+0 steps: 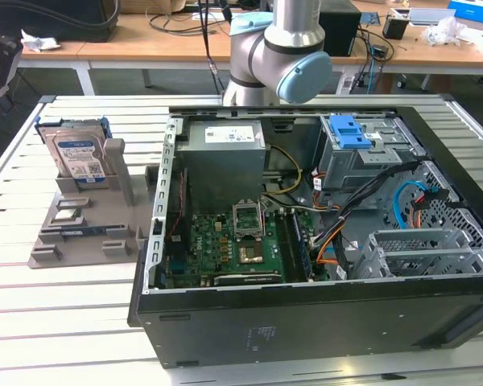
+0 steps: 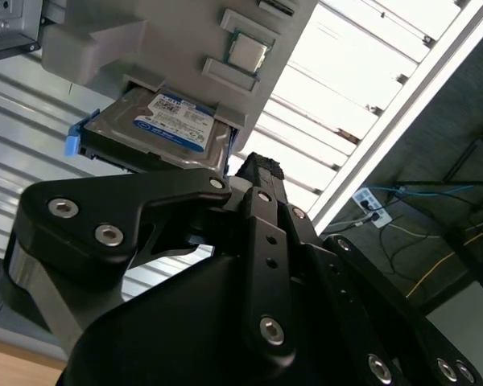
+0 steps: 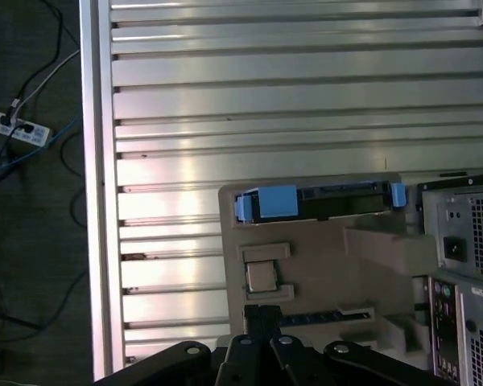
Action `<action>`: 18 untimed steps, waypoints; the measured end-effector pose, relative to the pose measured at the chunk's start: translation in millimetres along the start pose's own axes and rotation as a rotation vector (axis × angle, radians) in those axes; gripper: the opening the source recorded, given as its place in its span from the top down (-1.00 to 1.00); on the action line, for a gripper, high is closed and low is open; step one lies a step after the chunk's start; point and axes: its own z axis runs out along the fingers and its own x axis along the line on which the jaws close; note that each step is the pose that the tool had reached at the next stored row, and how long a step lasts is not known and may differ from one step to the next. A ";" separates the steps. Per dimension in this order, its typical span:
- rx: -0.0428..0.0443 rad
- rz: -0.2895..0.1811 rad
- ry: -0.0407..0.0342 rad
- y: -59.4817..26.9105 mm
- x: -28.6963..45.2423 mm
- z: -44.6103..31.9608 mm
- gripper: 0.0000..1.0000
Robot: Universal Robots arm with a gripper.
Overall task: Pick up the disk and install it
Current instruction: 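Pick up the disk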
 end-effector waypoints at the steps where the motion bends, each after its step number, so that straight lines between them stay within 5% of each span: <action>1: -0.0002 -0.010 0.0004 0.0 0.0 0.0 0.79; 14: -0.0055 -0.232 0.0088 -0.1 -0.1 0.0 0.79; 18: -0.0079 -0.334 0.0127 -0.1 -0.1 0.0 0.79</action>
